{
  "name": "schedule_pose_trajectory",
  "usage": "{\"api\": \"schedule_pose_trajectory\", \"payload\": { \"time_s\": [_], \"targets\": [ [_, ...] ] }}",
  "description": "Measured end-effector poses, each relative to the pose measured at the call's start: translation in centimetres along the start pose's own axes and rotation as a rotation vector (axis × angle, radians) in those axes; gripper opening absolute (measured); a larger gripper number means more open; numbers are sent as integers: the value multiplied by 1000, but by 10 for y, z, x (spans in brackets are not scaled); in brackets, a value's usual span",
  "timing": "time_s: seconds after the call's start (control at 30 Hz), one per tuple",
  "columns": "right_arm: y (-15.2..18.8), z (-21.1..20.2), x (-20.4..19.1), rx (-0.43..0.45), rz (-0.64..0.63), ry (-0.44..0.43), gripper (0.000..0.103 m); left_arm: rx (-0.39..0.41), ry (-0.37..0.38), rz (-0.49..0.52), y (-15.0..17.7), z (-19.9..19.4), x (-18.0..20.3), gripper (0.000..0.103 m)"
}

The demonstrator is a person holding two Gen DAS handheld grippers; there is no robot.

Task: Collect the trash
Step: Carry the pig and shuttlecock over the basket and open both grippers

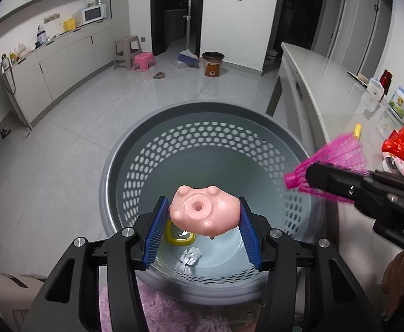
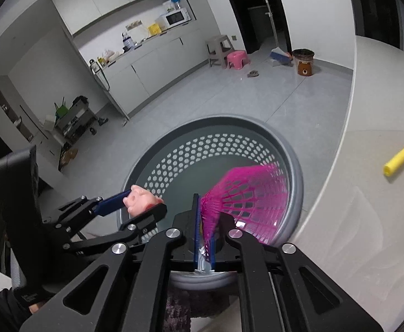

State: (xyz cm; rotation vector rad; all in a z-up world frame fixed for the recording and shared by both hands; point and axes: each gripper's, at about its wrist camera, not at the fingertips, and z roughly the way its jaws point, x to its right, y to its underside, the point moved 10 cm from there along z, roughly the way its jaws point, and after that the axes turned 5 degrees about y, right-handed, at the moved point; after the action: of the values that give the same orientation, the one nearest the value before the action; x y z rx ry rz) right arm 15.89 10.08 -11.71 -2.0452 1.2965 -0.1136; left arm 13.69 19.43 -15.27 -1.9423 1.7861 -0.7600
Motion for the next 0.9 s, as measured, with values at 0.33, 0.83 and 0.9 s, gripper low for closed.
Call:
{"api": "schedule_pose_trajectory", "payload": {
  "time_s": [0.33,0.83,0.9],
  "targets": [
    [4,-4,5,6,13,7,40,10,-20,-28,2,-4,-12,68],
    [8,-13,9,44,22,38,46,20,-43,-32,2,-16,-12,73],
    [8,-17,11,56,26,50,46,25,-43,-27,1,-18,-10,75]
  ]
}}
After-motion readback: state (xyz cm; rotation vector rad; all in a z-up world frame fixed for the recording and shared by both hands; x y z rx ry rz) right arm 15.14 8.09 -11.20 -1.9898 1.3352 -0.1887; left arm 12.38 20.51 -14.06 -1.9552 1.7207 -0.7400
